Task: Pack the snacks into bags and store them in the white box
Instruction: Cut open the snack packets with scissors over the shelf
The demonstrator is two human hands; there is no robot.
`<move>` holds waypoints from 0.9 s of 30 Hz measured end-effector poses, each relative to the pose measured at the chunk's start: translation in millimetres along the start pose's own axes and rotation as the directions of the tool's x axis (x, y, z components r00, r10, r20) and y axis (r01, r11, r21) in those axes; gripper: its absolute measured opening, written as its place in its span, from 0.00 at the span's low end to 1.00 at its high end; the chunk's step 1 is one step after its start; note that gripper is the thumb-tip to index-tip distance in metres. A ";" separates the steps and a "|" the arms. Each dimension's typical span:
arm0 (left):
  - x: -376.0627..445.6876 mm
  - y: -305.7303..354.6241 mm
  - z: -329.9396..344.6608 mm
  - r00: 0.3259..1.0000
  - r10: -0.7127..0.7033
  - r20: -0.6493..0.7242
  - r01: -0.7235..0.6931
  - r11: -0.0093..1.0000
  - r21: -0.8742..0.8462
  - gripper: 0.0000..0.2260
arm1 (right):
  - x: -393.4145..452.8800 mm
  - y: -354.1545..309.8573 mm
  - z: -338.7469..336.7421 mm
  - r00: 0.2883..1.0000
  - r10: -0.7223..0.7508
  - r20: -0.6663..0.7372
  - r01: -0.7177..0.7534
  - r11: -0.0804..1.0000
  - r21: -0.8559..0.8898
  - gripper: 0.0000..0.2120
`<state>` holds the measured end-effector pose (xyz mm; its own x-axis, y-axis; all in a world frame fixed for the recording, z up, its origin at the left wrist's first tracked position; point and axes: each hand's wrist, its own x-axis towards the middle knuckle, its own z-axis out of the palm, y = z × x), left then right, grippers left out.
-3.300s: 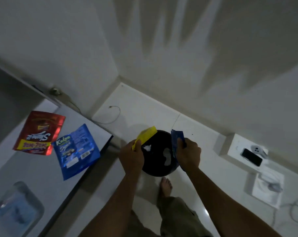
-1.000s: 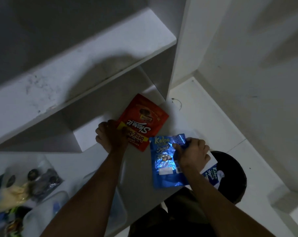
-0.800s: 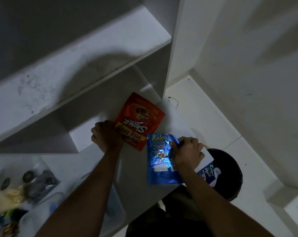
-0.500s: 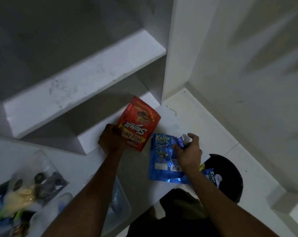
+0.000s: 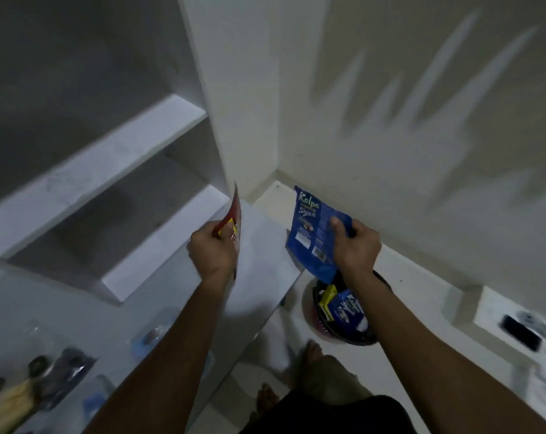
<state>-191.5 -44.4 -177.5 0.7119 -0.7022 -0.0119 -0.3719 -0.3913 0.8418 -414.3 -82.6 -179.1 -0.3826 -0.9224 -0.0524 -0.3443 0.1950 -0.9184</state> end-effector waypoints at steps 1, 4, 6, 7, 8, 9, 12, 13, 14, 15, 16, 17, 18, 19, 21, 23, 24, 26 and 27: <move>-7.9 13.1 9.6 0.999 0.015 0.032 -0.014 0.999 -0.029 0.07 | 6.3 0.2 -13.6 0.999 -0.002 -0.040 0.002 1.000 0.012 0.11; -28.4 45.1 45.4 0.992 0.084 0.090 -0.080 0.996 -0.049 0.07 | 28.5 0.7 -55.4 0.989 -0.001 -0.151 0.009 0.999 0.051 0.10; -42.9 62.1 73.7 0.984 0.117 0.137 -0.111 0.993 -0.052 0.09 | 44.4 7.0 -80.2 0.976 0.018 -0.215 -0.004 0.998 0.066 0.09; -49.9 68.8 88.8 0.977 0.138 0.161 -0.132 0.990 -0.048 0.09 | 52.2 12.1 -91.0 0.971 0.033 -0.238 -0.016 0.997 0.074 0.10; -56.9 74.1 103.6 0.970 0.156 0.185 -0.150 0.988 -0.042 0.11 | 59.8 18.2 -100.7 0.966 0.052 -0.254 -0.033 0.996 0.080 0.10; -64.4 78.5 118.0 0.964 0.163 0.209 -0.159 0.987 -0.033 0.12 | 66.8 25.8 -109.4 0.962 0.069 -0.264 -0.050 0.996 0.079 0.10; -89.0 85.6 159.2 0.950 0.141 0.277 -0.148 0.989 0.004 0.13 | 84.5 50.8 -130.5 0.955 0.113 -0.274 -0.111 0.994 0.025 0.13; -97.2 85.1 172.9 0.950 0.135 0.282 -0.144 0.990 0.011 0.13 | 89.7 61.8 -135.8 0.954 0.131 -0.270 -0.137 0.991 -0.002 0.14; -105.6 85.1 185.7 0.951 0.125 0.283 -0.136 0.991 0.019 0.13 | 94.3 73.5 -139.7 0.953 0.151 -0.263 -0.165 0.986 -0.031 0.15; -113.3 84.5 198.1 0.951 0.109 0.289 -0.125 0.991 0.038 0.12 | 98.8 85.5 -142.4 0.951 0.174 -0.255 -0.194 0.980 -0.055 0.16; -120.3 83.1 210.4 0.950 0.080 0.302 -0.106 0.992 0.071 0.12 | 103.1 98.1 -143.8 0.949 0.195 -0.247 -0.220 0.973 -0.075 0.16; -126.3 79.6 223.2 0.949 0.041 0.314 -0.079 0.991 0.107 0.12 | 107.3 111.6 -144.6 0.947 0.217 -0.235 -0.246 0.964 -0.100 0.16; -132.9 76.9 235.0 0.945 -0.006 0.328 -0.038 0.991 0.129 0.11 | 111.7 125.7 -145.4 0.946 0.242 -0.215 -0.273 0.953 -0.129 0.17; -138.5 73.4 247.0 0.939 -0.044 0.342 0.000 0.992 0.129 0.11 | 115.5 139.0 -145.6 0.944 0.270 -0.189 -0.301 0.940 -0.159 0.17; -148.1 61.8 271.3 0.923 -0.101 0.370 0.057 0.990 0.127 0.11 | 123.2 165.1 -144.5 0.936 0.324 -0.139 -0.348 0.912 -0.215 0.18; -155.7 49.9 294.8 0.909 -0.153 0.388 0.085 0.979 0.186 0.11 | 130.7 188.9 -140.5 0.931 0.350 -0.102 -0.364 0.891 -0.269 0.20; -157.7 42.4 306.3 0.905 -0.187 0.382 0.110 0.970 0.215 0.11 | 134.6 200.2 -137.0 0.931 0.355 -0.087 -0.364 0.886 -0.285 0.20; -161.7 26.8 327.4 0.897 -0.237 0.373 0.160 0.961 0.227 0.12 | 141.4 223.2 -128.9 0.917 0.393 -0.059 -0.392 0.869 -0.302 0.18; -162.9 17.4 337.2 0.889 -0.264 0.375 0.182 0.954 0.239 0.13 | 144.5 231.5 -125.0 0.913 0.406 -0.049 -0.400 0.863 -0.309 0.15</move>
<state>-514.8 -137.4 -342.9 0.5076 -0.7440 -0.4346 -0.3679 -0.6433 0.6715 -656.5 -129.0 -350.3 -0.5310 -0.7462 -0.4015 -0.4087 0.6406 -0.6501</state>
